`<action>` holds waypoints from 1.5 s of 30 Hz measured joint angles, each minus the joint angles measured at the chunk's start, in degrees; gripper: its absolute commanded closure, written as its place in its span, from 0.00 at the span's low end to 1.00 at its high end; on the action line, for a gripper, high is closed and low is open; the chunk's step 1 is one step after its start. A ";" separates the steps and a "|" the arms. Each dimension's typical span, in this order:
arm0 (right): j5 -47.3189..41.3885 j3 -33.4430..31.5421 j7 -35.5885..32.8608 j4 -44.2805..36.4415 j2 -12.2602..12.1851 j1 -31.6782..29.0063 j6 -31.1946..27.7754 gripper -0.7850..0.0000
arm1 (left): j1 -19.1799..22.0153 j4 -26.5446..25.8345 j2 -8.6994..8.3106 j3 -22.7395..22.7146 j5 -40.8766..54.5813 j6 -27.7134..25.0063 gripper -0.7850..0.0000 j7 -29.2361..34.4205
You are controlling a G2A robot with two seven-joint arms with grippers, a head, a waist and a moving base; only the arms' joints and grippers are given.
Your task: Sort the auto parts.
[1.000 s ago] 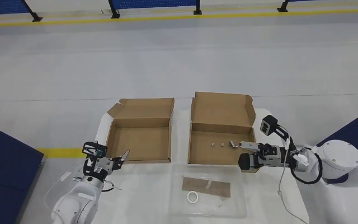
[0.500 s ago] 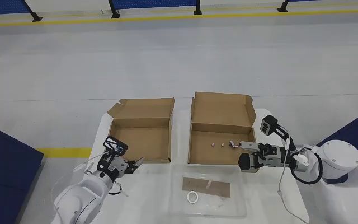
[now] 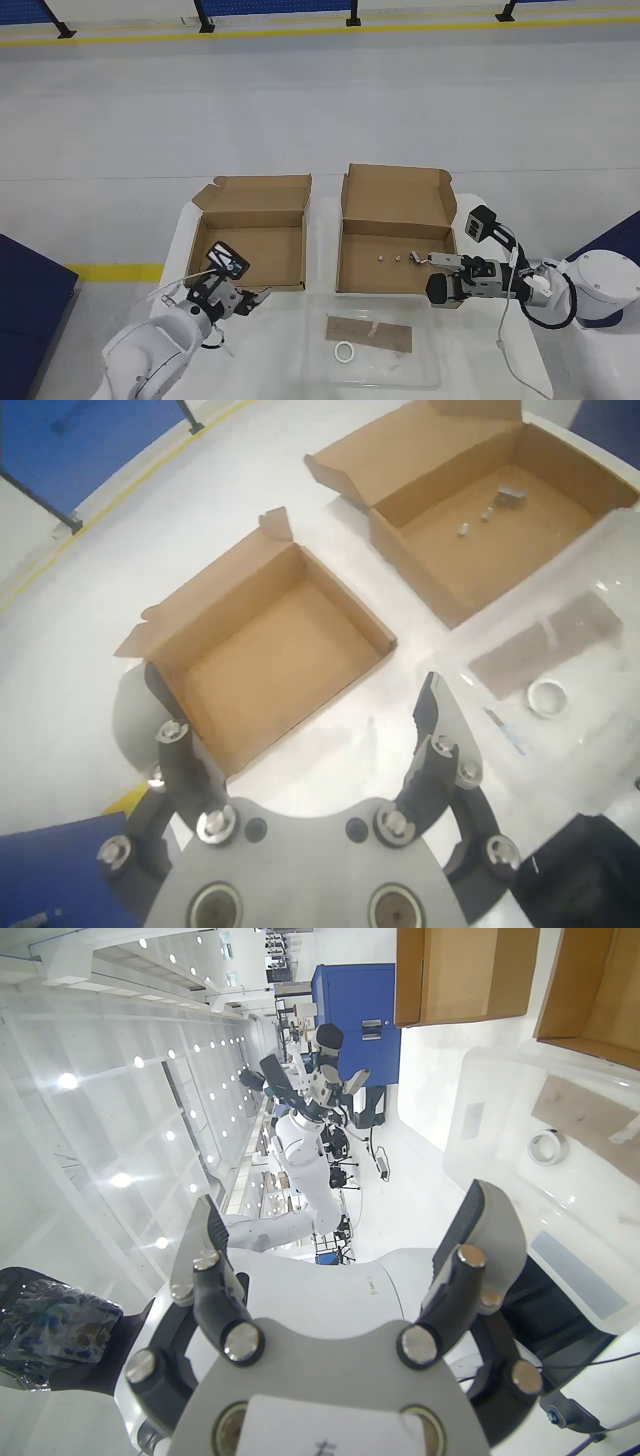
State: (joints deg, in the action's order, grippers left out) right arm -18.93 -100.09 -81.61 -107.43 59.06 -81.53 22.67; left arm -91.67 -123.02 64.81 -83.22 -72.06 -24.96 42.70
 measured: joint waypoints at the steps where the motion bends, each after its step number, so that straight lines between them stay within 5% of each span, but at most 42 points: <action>1: 0.00 0.00 0.00 0.00 0.00 0.00 0.00 0.00 | 1.23 -0.43 -0.03 0.71 1.75 -1.09 0.00 3.09; 8: 0.00 0.00 0.00 0.00 0.00 0.00 0.00 0.00 | 10.12 -1.00 -0.08 5.79 14.31 -3.41 0.00 22.44; 18: 0.00 0.00 0.00 0.00 0.00 0.00 0.00 0.00 | 10.73 -1.58 -0.24 7.68 12.04 -5.11 0.00 23.71; 22: 0.00 0.00 0.00 0.00 0.00 0.00 0.00 0.00 | 16.85 -1.36 -0.30 15.91 12.31 -4.75 0.00 32.20; 33: 0.00 0.00 0.00 0.00 0.00 0.00 0.00 0.00 | 43.11 8.29 -1.32 42.19 30.88 8.28 0.00 44.89; 45: 0.00 0.00 0.00 0.00 0.00 0.00 0.00 0.00 | 43.57 8.02 -1.01 46.18 28.65 5.64 0.00 42.30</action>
State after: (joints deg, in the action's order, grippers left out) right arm -18.93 -100.09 -81.61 -107.43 59.06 -81.53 22.67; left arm -48.09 -114.99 63.80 -37.04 -43.41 -19.32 85.01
